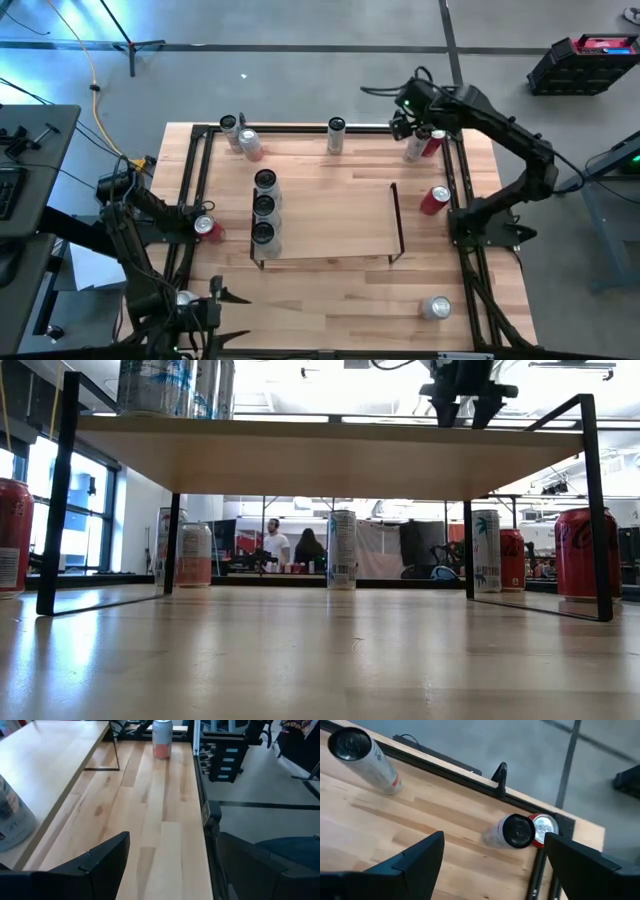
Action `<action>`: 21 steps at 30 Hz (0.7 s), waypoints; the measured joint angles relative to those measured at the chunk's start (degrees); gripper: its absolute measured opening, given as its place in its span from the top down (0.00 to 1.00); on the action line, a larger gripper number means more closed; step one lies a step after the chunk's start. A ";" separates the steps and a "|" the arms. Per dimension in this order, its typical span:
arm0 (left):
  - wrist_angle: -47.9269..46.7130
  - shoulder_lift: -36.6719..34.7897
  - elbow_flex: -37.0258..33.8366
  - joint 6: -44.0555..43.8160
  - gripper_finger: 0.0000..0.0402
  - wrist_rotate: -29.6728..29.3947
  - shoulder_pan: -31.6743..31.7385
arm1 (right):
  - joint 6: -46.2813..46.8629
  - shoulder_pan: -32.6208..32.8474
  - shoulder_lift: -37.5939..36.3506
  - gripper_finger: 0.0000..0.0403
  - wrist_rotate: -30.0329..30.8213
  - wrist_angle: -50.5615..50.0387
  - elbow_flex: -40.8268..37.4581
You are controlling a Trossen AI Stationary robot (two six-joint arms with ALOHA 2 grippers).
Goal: Place canned beverage on shelf
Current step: Put the right white pink soda can on the shelf
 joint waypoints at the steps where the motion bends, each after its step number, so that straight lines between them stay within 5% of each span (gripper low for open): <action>1: -0.03 0.00 0.00 -0.49 0.28 -0.02 -0.22 | 0.07 -0.71 -0.05 0.18 -0.23 0.82 -0.38; 13: -0.33 0.00 0.00 -2.08 0.28 0.25 -0.91 | 6.34 -2.75 -8.23 0.18 -3.39 11.62 -20.04; 21: -0.21 0.00 0.00 -1.56 0.28 -0.41 -0.92 | 8.07 -2.72 -9.55 0.18 -3.09 15.04 -22.64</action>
